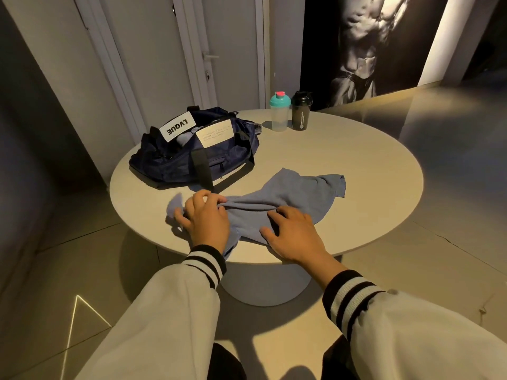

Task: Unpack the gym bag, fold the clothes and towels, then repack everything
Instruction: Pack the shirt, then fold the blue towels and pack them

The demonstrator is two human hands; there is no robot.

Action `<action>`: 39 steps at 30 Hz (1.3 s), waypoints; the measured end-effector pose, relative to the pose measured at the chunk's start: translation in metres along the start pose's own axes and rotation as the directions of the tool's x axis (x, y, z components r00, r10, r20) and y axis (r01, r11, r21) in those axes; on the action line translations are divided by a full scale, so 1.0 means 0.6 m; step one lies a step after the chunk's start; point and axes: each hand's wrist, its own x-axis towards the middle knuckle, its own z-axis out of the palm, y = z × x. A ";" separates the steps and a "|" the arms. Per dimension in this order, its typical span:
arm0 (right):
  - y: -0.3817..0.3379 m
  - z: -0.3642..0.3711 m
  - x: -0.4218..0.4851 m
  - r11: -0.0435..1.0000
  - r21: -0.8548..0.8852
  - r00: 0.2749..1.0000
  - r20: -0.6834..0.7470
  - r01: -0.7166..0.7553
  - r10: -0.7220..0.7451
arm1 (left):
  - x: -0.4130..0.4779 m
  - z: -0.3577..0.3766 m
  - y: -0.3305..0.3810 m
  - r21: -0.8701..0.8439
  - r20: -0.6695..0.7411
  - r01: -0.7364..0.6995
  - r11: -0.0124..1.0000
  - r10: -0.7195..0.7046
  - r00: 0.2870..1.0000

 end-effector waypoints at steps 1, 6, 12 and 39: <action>0.001 0.002 0.001 0.999 -0.023 1.000 0.005 -0.026 0.026 | 0.000 0.006 -0.005 0.040 0.023 -0.015 0.999 0.014 1.000; -0.005 0.004 0.000 0.946 -0.102 0.950 0.032 -0.307 0.312 | -0.025 0.009 0.027 -0.121 0.332 -0.268 0.956 0.293 0.897; -0.007 -0.001 0.000 0.917 -0.093 0.920 0.021 -0.387 0.390 | -0.016 0.001 0.014 -0.128 0.577 -0.298 0.946 0.316 0.753; -0.054 -0.042 0.013 0.928 0.348 0.962 -0.271 0.133 -0.036 | 0.015 -0.046 0.020 -0.389 0.445 -0.113 0.914 0.295 0.845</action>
